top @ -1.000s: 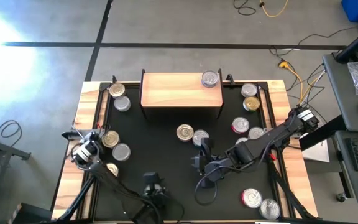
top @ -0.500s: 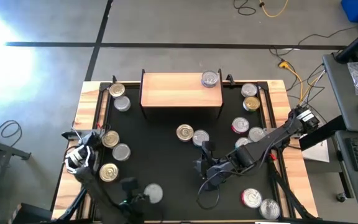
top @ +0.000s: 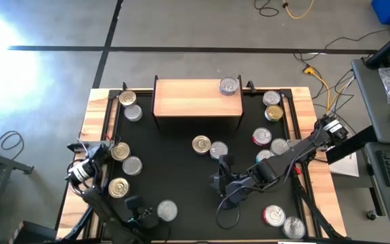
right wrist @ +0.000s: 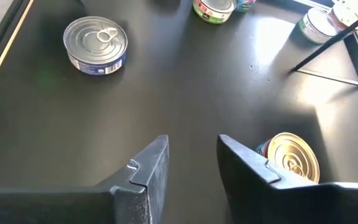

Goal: Stack canned seafood by type on shelf
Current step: Stack the blue tuna can on top of the other blue tuna can on the shelf

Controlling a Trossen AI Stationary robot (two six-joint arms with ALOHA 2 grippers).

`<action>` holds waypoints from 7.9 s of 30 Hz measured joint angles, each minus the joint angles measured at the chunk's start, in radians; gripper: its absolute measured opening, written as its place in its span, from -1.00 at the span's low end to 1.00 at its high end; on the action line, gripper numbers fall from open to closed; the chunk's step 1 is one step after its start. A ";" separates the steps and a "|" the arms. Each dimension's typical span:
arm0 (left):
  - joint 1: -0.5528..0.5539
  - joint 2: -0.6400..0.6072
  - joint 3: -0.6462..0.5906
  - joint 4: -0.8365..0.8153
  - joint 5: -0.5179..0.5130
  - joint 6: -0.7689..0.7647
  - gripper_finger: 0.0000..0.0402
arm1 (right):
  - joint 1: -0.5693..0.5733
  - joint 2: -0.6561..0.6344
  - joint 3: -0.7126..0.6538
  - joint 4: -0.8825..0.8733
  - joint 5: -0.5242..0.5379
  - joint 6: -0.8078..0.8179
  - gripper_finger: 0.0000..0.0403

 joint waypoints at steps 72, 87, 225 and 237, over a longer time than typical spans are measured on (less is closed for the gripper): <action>0.136 -0.238 -0.294 0.572 -0.303 0.426 0.77 | -0.043 0.381 0.040 0.176 0.077 0.123 0.12; 0.110 -0.211 -0.628 1.241 -0.396 0.409 0.78 | 0.104 0.381 0.034 0.180 0.068 0.239 0.24; 0.302 -0.102 -0.741 1.874 -0.264 0.978 0.99 | -0.029 0.383 -0.037 0.329 -0.130 0.154 0.91; 0.301 -0.009 -0.741 2.132 -0.287 1.007 0.99 | -0.030 0.383 -0.037 0.333 -0.138 0.161 0.91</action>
